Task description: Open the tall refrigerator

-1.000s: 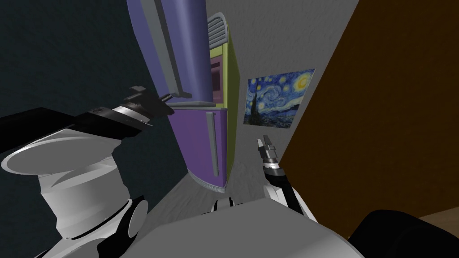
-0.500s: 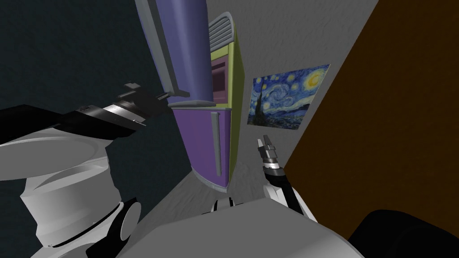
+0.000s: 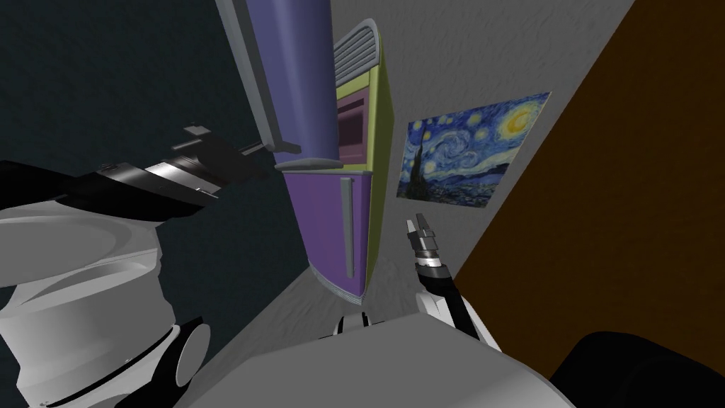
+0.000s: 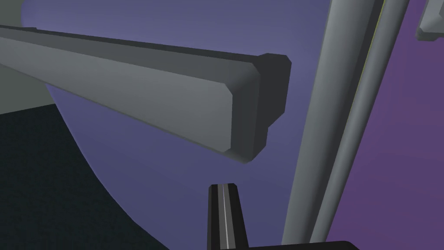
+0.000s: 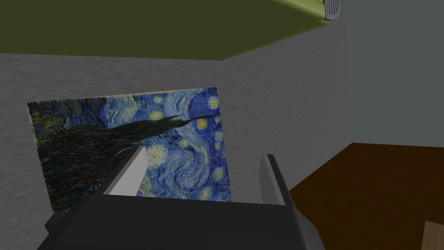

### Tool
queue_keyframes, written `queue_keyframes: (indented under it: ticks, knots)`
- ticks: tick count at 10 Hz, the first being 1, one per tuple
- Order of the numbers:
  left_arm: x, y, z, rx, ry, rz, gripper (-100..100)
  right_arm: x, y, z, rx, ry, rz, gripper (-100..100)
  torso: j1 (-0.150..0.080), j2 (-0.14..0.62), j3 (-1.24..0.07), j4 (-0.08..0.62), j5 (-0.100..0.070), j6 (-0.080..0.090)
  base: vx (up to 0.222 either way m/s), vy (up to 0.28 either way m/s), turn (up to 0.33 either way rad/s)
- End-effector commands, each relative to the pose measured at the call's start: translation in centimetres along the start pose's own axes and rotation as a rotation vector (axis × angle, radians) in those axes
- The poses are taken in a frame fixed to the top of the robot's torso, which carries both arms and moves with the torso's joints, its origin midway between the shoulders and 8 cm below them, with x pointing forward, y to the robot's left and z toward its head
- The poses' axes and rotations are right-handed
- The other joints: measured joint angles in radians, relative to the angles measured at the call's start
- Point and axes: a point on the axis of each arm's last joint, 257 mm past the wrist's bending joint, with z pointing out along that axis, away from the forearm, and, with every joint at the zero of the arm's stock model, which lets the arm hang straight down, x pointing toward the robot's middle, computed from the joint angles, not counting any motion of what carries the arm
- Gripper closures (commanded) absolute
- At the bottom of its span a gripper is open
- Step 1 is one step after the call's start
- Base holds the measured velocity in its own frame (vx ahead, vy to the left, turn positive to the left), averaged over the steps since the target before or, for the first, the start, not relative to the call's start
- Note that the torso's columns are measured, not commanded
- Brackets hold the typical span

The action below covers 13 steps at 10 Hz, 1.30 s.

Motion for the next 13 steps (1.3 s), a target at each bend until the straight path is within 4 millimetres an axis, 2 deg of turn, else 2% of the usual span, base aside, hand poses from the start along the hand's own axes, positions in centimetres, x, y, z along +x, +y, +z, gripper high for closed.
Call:
queue_keyframes:
  ticks: [1, 2, 3, 7, 8, 9, 13]
  knots:
    - [1.2, 0.0, -0.1, 0.000, 0.048, -0.055, 100, 0.0, 0.0, 0.0, 0.000, 0.000, 0.000, 0, -0.001, 0.000, 0.000, 0.000, 0.000, -0.001, 0.000, 0.000, 0.000]
    - [0.1, -1.0, -0.7, -0.003, 0.029, -0.023, 100, 0.0, 0.0, 0.0, 0.000, 0.000, 0.000, 0, 0.000, 0.001, 0.001, 0.000, 0.000, -0.001, 0.014, 0.017, 0.366]
    - [0.5, -1.1, -0.7, -0.003, 0.046, -0.041, 100, 0.0, 0.0, 0.0, 0.000, 0.000, 0.000, 0, 0.003, 0.000, 0.000, 0.000, 0.001, -0.003, 0.025, 0.018, 0.246]
    - [2.4, -1.3, -0.8, -0.001, 0.120, -0.128, 100, 0.0, 0.0, 0.0, 0.000, 0.000, 0.000, 0, 0.000, 0.001, 0.001, 0.000, 0.000, -0.001, 0.003, 0.005, -0.014]
    - [1.4, -2.3, -1.3, -0.002, 0.102, -0.097, 100, 0.0, 0.0, 0.0, 0.000, 0.000, 0.000, 0, 0.000, 0.000, 0.000, 0.000, 0.000, -0.001, 0.011, 0.018, 0.340]
    - [1.8, -2.4, -1.4, -0.003, 0.118, -0.114, 100, 0.0, 0.0, 0.0, 0.000, 0.000, 0.000, 0, 0.003, 0.000, 0.000, 0.000, 0.001, -0.003, 0.022, 0.020, 0.240]
    - [3.5, -2.8, -1.6, -0.001, 0.187, -0.198, 100, 0.0, 0.0, 0.0, 0.000, 0.000, 0.000, 0, 0.000, 0.001, 0.000, 0.000, 0.000, -0.001, 0.005, 0.005, -0.006]
